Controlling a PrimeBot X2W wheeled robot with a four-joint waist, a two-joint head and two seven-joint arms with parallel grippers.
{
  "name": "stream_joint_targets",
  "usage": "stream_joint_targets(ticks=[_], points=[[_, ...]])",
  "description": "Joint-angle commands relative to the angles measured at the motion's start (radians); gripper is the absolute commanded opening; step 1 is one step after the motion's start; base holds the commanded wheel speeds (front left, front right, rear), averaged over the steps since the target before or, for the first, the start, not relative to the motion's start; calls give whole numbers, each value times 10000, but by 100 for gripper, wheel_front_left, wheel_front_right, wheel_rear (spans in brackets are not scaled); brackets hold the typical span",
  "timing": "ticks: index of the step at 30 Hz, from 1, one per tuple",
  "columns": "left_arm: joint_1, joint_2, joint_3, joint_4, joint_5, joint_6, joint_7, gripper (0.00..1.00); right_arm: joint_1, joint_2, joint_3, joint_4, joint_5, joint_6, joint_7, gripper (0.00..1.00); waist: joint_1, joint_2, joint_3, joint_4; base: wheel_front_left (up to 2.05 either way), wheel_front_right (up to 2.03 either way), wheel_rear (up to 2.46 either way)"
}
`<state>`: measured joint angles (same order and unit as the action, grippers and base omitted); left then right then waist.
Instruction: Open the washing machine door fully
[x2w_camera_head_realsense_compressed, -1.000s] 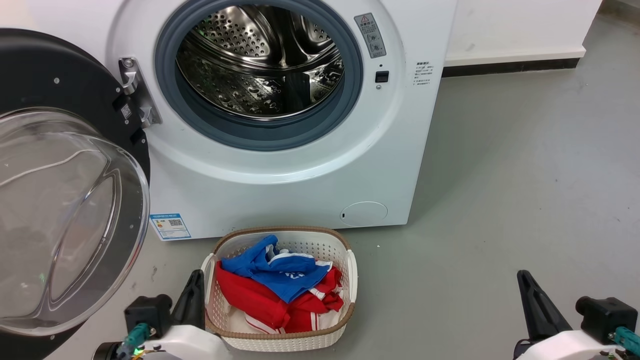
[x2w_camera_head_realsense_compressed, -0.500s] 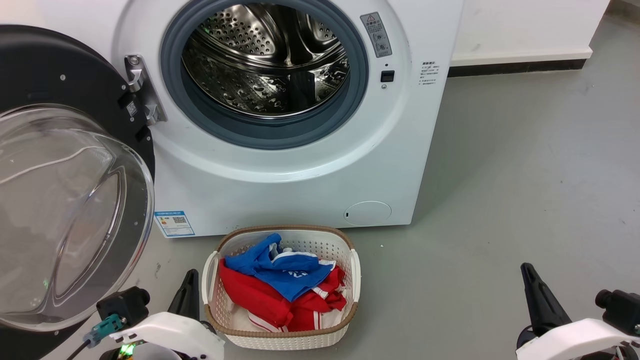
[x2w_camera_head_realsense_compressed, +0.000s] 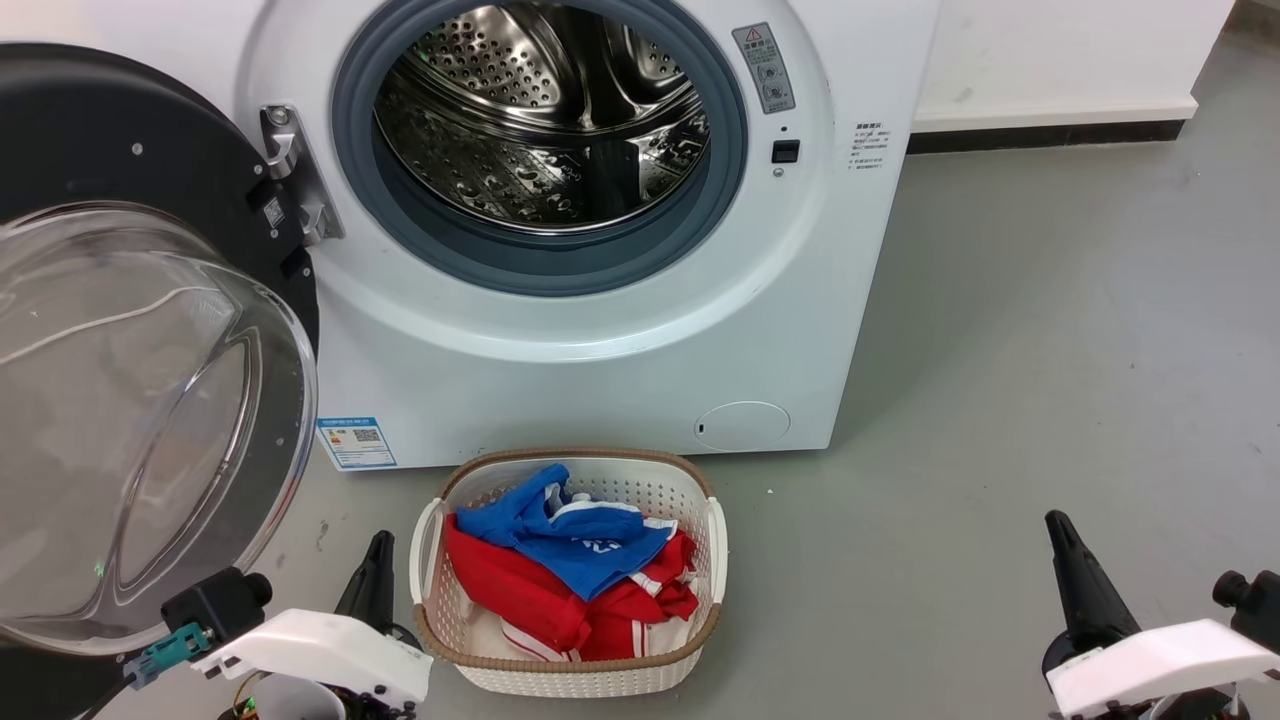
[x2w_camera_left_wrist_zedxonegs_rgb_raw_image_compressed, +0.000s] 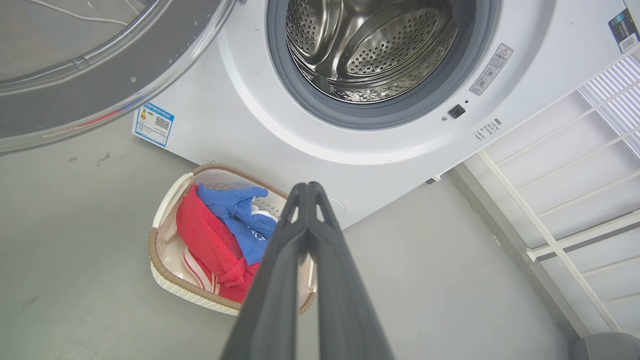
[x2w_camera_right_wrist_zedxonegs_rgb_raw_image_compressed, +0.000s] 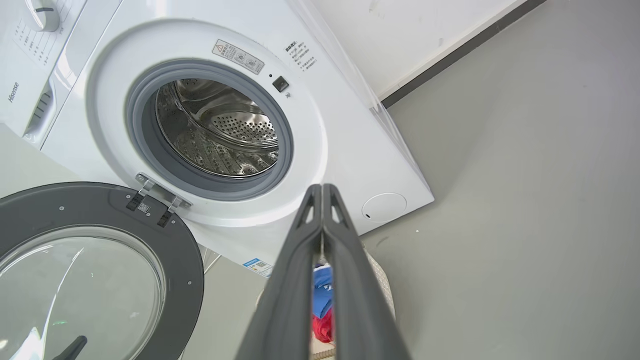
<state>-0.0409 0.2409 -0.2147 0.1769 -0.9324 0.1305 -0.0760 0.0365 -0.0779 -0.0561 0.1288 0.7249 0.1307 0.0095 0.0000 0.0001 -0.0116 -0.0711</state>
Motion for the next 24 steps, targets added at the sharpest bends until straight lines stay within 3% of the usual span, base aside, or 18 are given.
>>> stream_joint_targets(ticks=[1,24], points=[[-296,-18,200,-68,-325,-130,72,0,-303,5,-58,-56,430,0,44,0,0,-1,3,15,0,0,0],[-449,-639,1240,172,-2676,-1025,662,0,-741,104,-251,373,3421,1,400,0,0,-1,42,203,0,0,0]])
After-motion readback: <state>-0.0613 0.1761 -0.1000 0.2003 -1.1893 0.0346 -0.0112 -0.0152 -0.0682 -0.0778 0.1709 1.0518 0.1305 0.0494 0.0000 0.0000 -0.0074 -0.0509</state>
